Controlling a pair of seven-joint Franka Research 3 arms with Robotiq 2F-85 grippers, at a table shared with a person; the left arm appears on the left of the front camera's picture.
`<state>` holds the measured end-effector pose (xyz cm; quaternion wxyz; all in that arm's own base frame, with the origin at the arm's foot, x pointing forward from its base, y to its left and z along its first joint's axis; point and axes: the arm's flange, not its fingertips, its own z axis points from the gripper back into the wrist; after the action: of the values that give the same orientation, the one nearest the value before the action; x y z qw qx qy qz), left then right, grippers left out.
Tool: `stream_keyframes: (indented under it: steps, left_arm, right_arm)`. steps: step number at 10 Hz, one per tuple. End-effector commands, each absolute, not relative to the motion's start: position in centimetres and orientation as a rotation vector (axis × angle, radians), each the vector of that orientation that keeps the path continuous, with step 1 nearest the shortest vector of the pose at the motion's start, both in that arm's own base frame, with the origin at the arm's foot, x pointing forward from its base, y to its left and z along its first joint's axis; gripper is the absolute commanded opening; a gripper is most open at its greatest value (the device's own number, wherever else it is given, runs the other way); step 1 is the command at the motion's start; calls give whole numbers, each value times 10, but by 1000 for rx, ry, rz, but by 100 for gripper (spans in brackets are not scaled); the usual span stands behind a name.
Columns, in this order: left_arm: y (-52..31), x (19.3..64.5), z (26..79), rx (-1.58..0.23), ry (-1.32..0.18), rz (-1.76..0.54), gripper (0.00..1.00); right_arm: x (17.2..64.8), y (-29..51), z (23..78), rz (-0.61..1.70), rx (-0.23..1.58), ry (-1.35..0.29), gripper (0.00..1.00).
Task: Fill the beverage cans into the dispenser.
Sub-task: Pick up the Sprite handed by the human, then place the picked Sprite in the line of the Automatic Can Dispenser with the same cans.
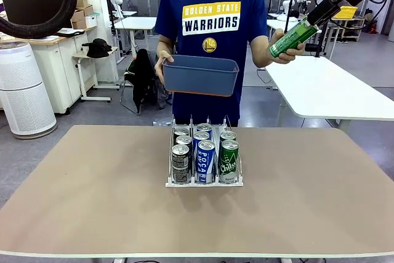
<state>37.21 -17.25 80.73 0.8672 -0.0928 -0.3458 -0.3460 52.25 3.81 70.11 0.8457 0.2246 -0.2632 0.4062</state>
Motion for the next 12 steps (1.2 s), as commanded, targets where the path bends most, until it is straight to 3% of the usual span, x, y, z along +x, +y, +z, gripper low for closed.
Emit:
stream_keyframes:
  steps: [1, 12]
  left_arm:
    - [-170, 372, 807, -188, -723, -732, 100]
    - [-170, 372, 807, -188, -723, -732, 100]
  right_arm:
    - [522, 38, 700, 858, 475, -553, 0]
    - [522, 38, 700, 858, 475, -553, 0]
